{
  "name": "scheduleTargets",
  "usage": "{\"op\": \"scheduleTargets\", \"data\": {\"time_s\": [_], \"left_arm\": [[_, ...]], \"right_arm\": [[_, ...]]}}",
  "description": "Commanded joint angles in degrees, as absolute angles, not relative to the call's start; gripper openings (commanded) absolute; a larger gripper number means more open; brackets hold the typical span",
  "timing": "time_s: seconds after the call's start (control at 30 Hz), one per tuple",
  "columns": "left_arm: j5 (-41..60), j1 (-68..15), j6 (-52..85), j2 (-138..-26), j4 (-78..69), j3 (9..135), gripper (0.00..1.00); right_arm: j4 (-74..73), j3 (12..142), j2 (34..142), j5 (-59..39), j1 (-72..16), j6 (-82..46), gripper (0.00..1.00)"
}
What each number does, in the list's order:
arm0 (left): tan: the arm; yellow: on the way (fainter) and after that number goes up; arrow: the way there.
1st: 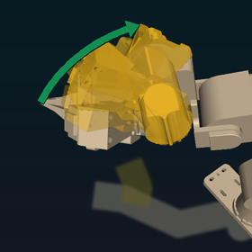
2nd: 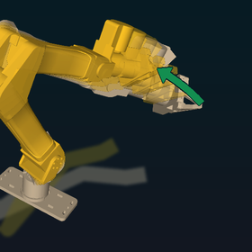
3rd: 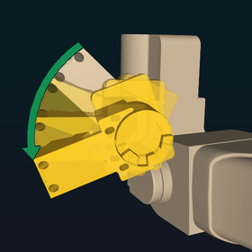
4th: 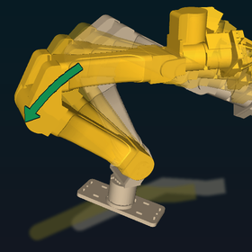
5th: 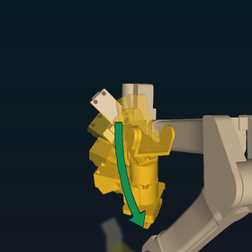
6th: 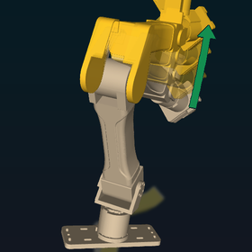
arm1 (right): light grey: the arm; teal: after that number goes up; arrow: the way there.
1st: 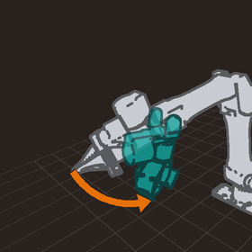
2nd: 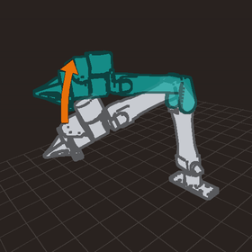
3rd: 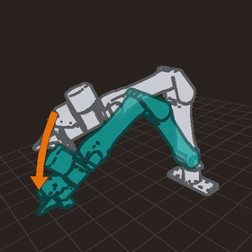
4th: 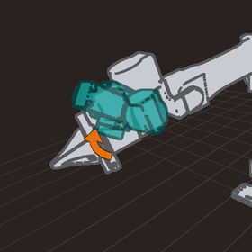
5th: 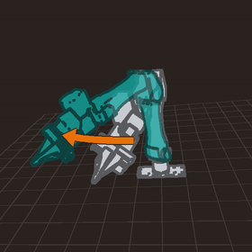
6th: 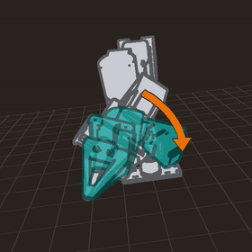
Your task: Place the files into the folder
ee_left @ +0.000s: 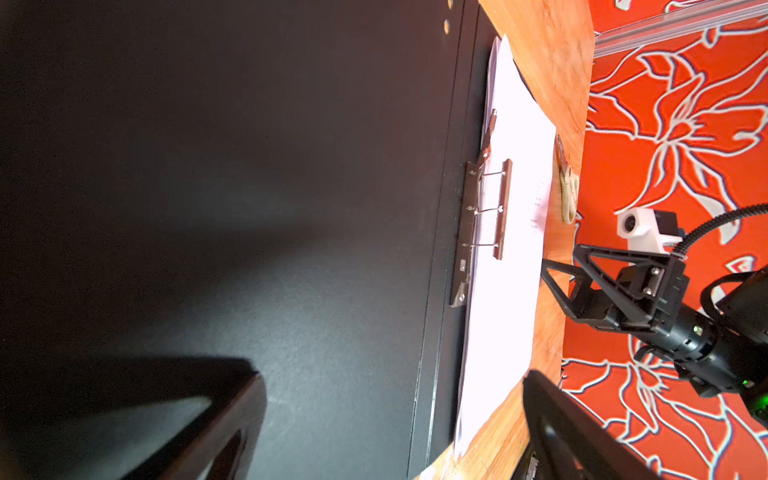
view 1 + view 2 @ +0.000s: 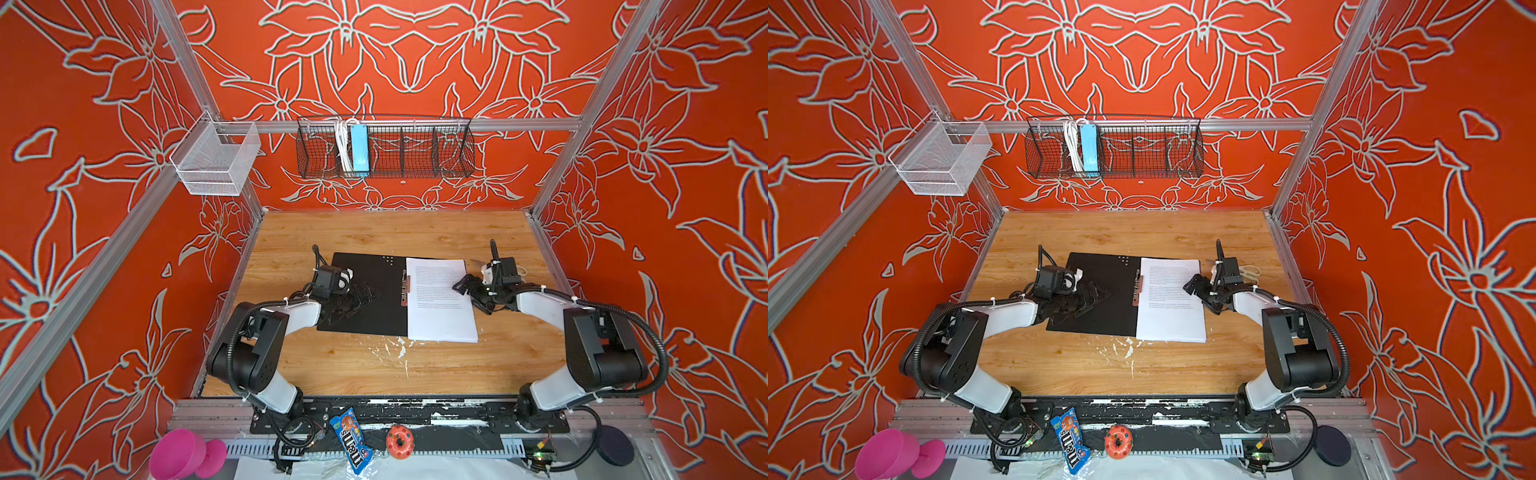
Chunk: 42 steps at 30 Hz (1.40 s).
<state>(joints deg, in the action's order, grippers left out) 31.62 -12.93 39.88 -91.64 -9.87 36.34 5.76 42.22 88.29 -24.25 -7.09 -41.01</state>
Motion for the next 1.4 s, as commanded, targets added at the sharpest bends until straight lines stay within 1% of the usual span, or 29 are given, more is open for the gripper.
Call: {"op": "scheduleTargets", "data": {"time_s": [0.0,0.13,0.23,0.33,0.4,0.43,0.5,0.57,0.67,0.8,0.9,1.1,1.23,1.37], "left_arm": [[25.05,-12.61,40.42,-97.91,4.62,31.49,0.98],[25.22,-12.73,40.61,-97.99,4.22,31.13,0.98],[25.14,-12.73,40.63,-97.54,4.31,30.91,0.98],[24.95,-12.75,40.65,-97.05,4.28,30.54,0.98],[25.2,-12.79,40.78,-97.14,3.66,30.24,0.98],[25.33,-12.78,40.78,-97.25,3.6,30.23,0.98],[25.5,-12.79,40.94,-97.56,3.24,30.22,0.98],[25.83,-12.76,41.13,-97.58,2.88,30.01,0.98],[25.84,-12.83,41.05,-97.21,2.84,30.06,0.98],[26.25,-12.82,40.96,-97.56,2.22,30.02,0.98],[26.62,-12.8,41.13,-97.68,1.57,29.67,0.98],[26.46,-12.74,40.61,-97.1,1.84,29.11,0.98],[26.63,-12.79,40.44,-96.69,1.69,28.86,0.98],[26.46,-12.72,40.26,-96.09,2.1,28.65,0.98]], "right_arm": [[8.58,42.34,86.79,-23.81,-8.13,-41.92,0.9],[8.37,43.46,88.73,-24.17,-8.6,-41.59,0.89],[9.73,44.45,89.66,-22.47,-8.64,-40.85,0.89],[13.52,45.48,87.78,-16.47,-9.01,-40.0,0.89],[14.88,46.39,85.85,-14.39,-9.52,-39.02,0.91],[16.24,47.44,85.5,-13.66,-9.77,-38.37,0.91],[20.95,50.62,85.05,-8.99,-11.22,-36.93,0.92],[22.48,52.54,84.84,-7.35,-12.53,-35.89,0.93],[19.29,55.96,86.77,-12.01,-16.34,-32.61,0.93],[17.7,66.41,96.21,-20.1,-22.46,-27.78,0.92],[15.82,72.43,102.5,-25.18,-24.51,-26.38,0.92],[17.2,83.88,113.99,-27.82,-26.85,-24.17,0.92],[17.7,89.05,120.07,-30.93,-27.35,-23.87,0.9],[18.85,91.65,122.9,-28.18,-28.38,-23.6,0.89]]}}
